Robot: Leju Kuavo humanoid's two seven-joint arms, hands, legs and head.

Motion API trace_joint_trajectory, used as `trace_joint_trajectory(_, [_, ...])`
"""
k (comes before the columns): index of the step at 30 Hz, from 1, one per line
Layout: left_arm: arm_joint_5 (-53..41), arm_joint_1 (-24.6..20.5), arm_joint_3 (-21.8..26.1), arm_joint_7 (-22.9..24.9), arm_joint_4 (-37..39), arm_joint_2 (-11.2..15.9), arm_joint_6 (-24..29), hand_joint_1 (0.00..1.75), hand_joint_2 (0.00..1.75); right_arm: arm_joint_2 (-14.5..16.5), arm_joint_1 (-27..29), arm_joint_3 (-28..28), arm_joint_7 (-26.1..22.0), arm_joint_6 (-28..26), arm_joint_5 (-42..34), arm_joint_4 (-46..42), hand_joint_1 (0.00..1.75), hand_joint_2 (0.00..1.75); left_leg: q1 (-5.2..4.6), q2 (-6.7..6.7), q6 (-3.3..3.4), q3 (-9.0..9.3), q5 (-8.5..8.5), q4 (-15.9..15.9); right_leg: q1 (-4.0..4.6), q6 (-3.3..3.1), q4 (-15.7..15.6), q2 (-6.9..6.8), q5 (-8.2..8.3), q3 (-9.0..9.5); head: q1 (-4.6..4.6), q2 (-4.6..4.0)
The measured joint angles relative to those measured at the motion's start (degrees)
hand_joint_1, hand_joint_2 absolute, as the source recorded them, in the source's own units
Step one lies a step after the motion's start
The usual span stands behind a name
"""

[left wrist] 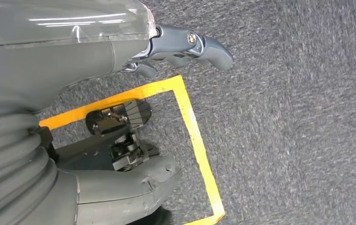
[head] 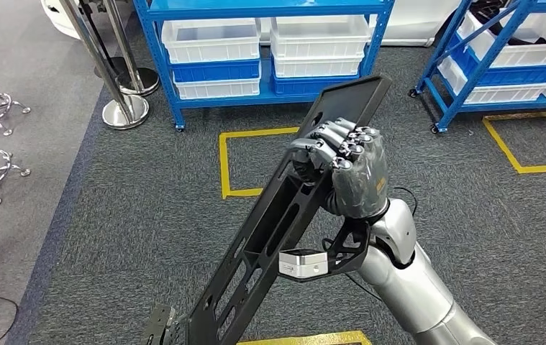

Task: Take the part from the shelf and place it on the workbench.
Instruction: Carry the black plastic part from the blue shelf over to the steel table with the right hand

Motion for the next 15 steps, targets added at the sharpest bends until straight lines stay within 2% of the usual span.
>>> trace_joint_trajectory(1, [-0.11,0.03,-0.11,-0.01,0.03,-0.01,-0.06,0.0,1.75,-0.21,0.14,0.05,-0.01,0.02,-0.14,-0.02,1.75,1.75,-0.14,0.31,0.1,-0.08,-0.03,0.06,0.02,0.01,3.46,0.03,-1.1,-1.85,-0.01,0.0])
trace_joint_trajectory(2, [-0.26,0.08,-0.22,0.01,0.09,-0.01,-0.1,0.0,1.75,-0.41,0.29,0.08,-0.01,0.0,-0.28,-0.03,1.75,1.75,-0.28,0.66,0.17,-0.12,-0.06,0.13,0.02,0.0,5.31,0.01,-1.2,-2.94,-0.01,0.0])
trace_joint_trajectory(3, [-0.41,0.11,-0.31,0.02,0.15,-0.01,-0.13,0.0,1.75,-0.58,0.41,0.09,-0.02,-0.03,-0.4,-0.04,1.75,1.75,-0.38,1.0,0.2,-0.15,-0.12,0.25,0.03,-0.07,5.08,-0.05,-0.25,-3.0,-0.01,0.0])
trace_joint_trajectory(4, [-0.56,0.12,-0.42,0.04,0.22,-0.02,-0.15,0.0,1.75,-0.73,0.49,0.09,-0.02,-0.06,-0.5,-0.09,1.75,1.75,-0.45,1.38,0.18,-0.15,-0.23,0.44,0.07,-0.21,2.51,-0.36,1.66,-1.83,-0.02,0.0])
trace_joint_trajectory(6, [-0.81,0.12,-0.68,0.08,0.29,-0.03,-0.18,0.0,1.75,-0.92,0.51,0.09,-0.05,-0.14,-0.57,-0.32,1.75,1.75,-0.72,2.1,-0.13,-0.22,-0.67,1.13,0.46,-0.7,-5.06,-2.63,5.22,1.78,-0.02,0.0])
trace_joint_trajectory(7, [-0.92,0.12,-0.82,0.11,0.32,-0.03,-0.19,0.0,1.75,-0.98,0.53,0.09,-0.07,-0.17,-0.6,-0.48,1.75,1.75,-0.88,2.47,-0.36,-0.29,-0.89,1.46,0.71,-0.99,-7.87,-3.64,6.15,3.06,-0.02,0.0])
trace_joint_trajectory(8, [-1.03,0.14,-0.94,0.17,0.35,-0.03,-0.2,0.0,1.75,-1.06,0.57,0.08,-0.08,-0.21,-0.62,-0.59,1.75,1.75,-1.02,2.89,-0.59,-0.34,-1.06,1.7,0.93,-1.23,-9.2,-4.29,6.34,3.55,-0.02,0.0])
trace_joint_trajectory(9, [-1.09,0.15,-1.07,0.24,0.39,-0.03,-0.2,0.0,1.75,-1.12,0.65,0.06,-0.1,-0.23,-0.63,-0.67,1.75,1.75,-1.14,3.43,-0.81,-0.38,-1.17,1.83,1.09,-1.45,-9.48,-4.14,6.22,3.46,-0.03,0.0])
trace_joint_trajectory(11, [-1.2,0.09,-1.32,0.36,0.44,-0.03,-0.15,0.0,1.75,-1.22,0.86,0.0,-0.11,-0.24,-0.64,-0.84,1.75,1.75,-1.08,4.18,-1.27,-0.39,-1.5,2.05,0.89,-1.88,-9.6,-2.72,6.55,3.21,-0.03,0.0])
trace_joint_trajectory(13, [-1.37,-0.01,-1.5,0.39,0.46,-0.02,-0.01,0.0,1.75,-1.29,1.0,-0.04,-0.17,-0.25,-0.64,-1.05,1.75,1.75,-0.8,2.39,-1.98,-1.51,-3.75,4.98,0.57,-2.37,-9.82,-1.42,6.96,3.09,-0.04,0.0])
trace_joint_trajectory(15, [-1.53,0.03,-1.63,0.43,0.51,0.03,0.15,0.0,1.75,-1.35,1.14,-0.05,-0.3,-0.26,-0.69,-1.14,1.75,1.75,-0.42,-0.04,-2.54,-4.57,-7.68,12.15,0.43,-2.64,-9.82,-0.02,7.19,2.89,-0.05,0.0])
